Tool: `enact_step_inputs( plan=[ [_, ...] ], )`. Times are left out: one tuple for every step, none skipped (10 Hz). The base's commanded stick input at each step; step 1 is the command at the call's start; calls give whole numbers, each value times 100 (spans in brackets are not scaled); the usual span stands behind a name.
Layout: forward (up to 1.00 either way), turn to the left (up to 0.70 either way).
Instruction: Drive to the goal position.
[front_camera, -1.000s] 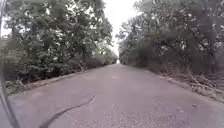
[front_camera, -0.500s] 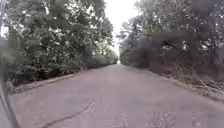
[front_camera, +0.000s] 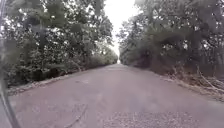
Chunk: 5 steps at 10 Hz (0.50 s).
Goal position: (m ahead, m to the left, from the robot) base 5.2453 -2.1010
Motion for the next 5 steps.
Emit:
enact_step_inputs(
  plan=[
    [70, 0],
    [70, 0],
    [70, 0],
    [70, 0],
    [70, 0]
  ],
)
